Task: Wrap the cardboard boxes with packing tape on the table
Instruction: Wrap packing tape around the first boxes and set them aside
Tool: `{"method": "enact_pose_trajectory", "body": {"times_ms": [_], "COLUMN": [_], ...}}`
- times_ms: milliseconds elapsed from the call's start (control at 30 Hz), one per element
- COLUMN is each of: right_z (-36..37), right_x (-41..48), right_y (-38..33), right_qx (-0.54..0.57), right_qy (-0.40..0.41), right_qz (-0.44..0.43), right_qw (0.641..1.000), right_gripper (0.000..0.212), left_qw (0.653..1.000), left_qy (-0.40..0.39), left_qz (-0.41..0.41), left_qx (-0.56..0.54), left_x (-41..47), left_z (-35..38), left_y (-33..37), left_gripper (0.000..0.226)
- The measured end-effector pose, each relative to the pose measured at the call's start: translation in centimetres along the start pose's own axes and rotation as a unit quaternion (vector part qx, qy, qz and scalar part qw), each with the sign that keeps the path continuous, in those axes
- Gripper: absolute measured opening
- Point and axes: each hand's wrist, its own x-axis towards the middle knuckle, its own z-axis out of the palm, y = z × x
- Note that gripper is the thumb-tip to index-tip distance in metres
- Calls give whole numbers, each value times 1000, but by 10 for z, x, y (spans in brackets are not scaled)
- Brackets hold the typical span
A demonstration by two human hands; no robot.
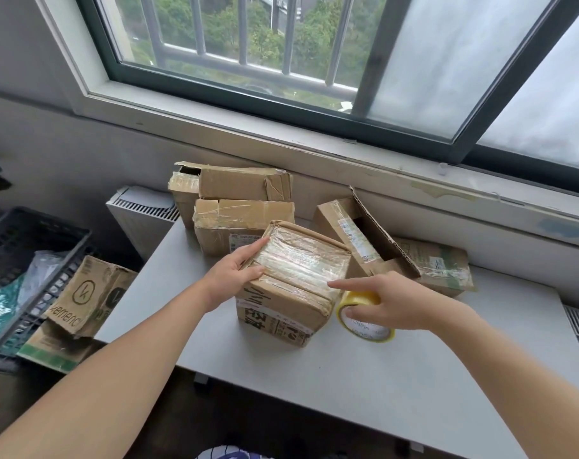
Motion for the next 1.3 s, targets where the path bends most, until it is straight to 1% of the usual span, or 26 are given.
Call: {"method": "enact_pose_trajectory", "body": {"times_ms": [167,233,300,333,367,400,433,467,500,567,633,700,767,833,900,967,1067,1200,1300], "right_z": [20,25,30,32,35,37,38,38,38,38,40,42,45,46,46,50,56,60,60], "right_x": [6,9,10,10,11,13,14,15,16,17,18,20,23,23,21,19,19,20,18], "right_y": [3,8,13,16,18,20,22,23,23,24,26,28,30,35,40,42,41,40,36], "right_qx": [-47,-45,-41,-35,-29,-24,-23,-22,-23,-20,-17,-18,-21,-23,-22,-10,5,21,1], "right_qy": [8,18,26,31,34,36,36,37,37,40,42,47,50,54,55,57,72,86,84], "right_qz": [-6,-13,-18,-20,-23,-26,-28,-30,-31,-33,-38,-43,-47,-45,-38,-42,-66,-76,-77], "right_qw": [999,999,999,999,999,999,999,999,999,998,998,998,997,997,997,997,995,993,993], "right_gripper": [51,53,54,55,55,56,57,57,58,59,59,59,59,59,60,62,69,79,83], "left_qw": [999,994,974,959,940,908,865,825,795,756,719,695,688,705,716,710,702,683,670], "left_qy": [3,26,75,90,95,99,107,112,110,86,48,15,-18,-41,-26,-18,-61,-99,-139], "left_qz": [17,52,109,140,174,213,251,266,261,251,269,276,279,267,261,255,212,160,119], "left_qx": [40,98,185,228,278,347,420,486,537,599,640,663,670,656,646,656,677,705,719], "left_x": [-1,-3,-5,-6,-6,-6,-5,-6,-6,-6,-8,-12,-16,-18,-19,-22,-25,-8,17], "left_z": [1,0,0,1,0,0,-1,0,1,7,20,40,68,95,109,111,105,103,108], "left_y": [-1,-3,-7,-9,-13,-16,-19,-18,-17,-11,-7,-2,3,5,8,11,17,42,59], "left_gripper": [58,52,43,46,53,58,60,61,65,75,80,85,91,94,92,91,99,118,137]}}
